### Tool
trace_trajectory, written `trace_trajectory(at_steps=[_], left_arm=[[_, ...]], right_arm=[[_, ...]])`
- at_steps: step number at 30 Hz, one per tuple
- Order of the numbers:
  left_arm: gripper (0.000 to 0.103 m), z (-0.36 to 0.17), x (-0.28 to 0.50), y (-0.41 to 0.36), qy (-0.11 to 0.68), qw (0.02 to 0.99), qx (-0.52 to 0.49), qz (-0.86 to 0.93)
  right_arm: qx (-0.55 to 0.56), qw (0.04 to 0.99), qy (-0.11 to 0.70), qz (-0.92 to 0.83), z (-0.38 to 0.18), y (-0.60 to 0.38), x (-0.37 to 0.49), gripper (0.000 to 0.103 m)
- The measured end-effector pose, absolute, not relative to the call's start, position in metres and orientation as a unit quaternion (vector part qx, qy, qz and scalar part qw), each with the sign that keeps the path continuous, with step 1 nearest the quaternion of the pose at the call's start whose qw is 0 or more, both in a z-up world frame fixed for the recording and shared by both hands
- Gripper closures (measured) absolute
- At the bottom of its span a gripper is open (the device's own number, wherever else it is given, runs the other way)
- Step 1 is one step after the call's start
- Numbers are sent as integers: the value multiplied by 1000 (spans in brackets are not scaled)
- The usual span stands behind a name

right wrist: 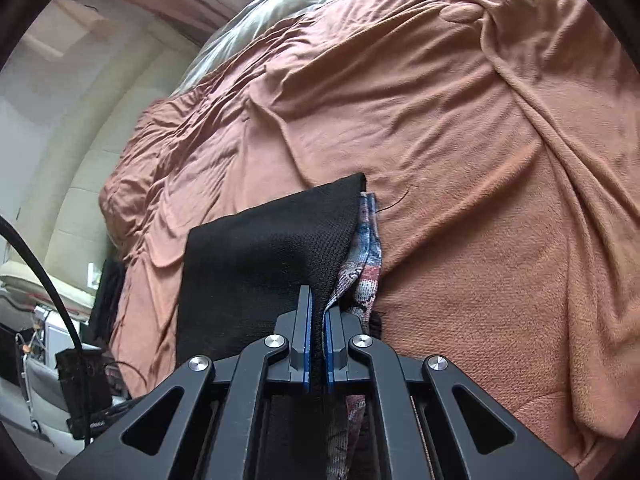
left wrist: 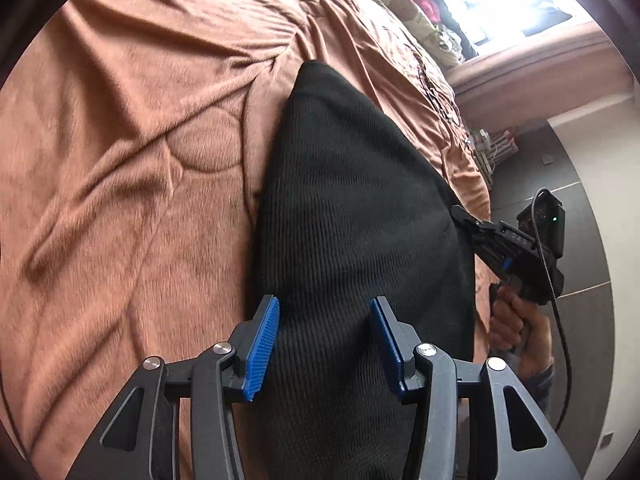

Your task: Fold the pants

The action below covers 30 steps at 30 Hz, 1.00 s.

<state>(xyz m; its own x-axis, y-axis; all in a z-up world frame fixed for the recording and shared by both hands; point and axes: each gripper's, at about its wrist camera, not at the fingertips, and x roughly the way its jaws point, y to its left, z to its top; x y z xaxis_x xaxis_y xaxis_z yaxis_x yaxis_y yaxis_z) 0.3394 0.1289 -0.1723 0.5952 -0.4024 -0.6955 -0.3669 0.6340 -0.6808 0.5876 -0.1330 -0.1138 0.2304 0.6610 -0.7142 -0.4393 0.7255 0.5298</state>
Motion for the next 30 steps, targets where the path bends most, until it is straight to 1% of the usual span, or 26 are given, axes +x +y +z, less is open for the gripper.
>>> trace_trajectory(at_steps=[4,6,8,11,13,14,15,17,21,26,30], left_arm=[[61,-174,326,123,453,775,-440,-12],[69,-175,319,119,452,774,-443,-9],[73,-177,316,118,451,770,-451,-8],[74,-178,315,118,446,769,-458,-6],[74,-176,316,118,444,768,-462,-8],[74,-176,317,118,443,768,-462,-8],[74,-176,317,117,443,768,-462,-8],[74,-175,316,116,440,768,-465,-8],[74,-174,313,112,436,769,-467,-8],[74,-172,313,108,434,769,-469,-13],[74,-173,311,105,435,769,-469,-17]], right_arm=[[110,783,503,348,-109,-139,582,101],[104,787,501,345,-108,-140,577,101],[95,785,504,348,-108,-141,575,101],[92,781,508,350,-106,-144,570,98],[85,783,505,353,-101,-148,563,91],[80,784,503,356,-98,-150,557,77],[77,784,500,359,-96,-152,553,58],[68,793,486,361,-89,-160,540,41],[63,793,477,373,-84,-173,519,40],[19,787,481,386,-86,-174,491,36],[-6,787,482,384,-92,-171,482,36]])
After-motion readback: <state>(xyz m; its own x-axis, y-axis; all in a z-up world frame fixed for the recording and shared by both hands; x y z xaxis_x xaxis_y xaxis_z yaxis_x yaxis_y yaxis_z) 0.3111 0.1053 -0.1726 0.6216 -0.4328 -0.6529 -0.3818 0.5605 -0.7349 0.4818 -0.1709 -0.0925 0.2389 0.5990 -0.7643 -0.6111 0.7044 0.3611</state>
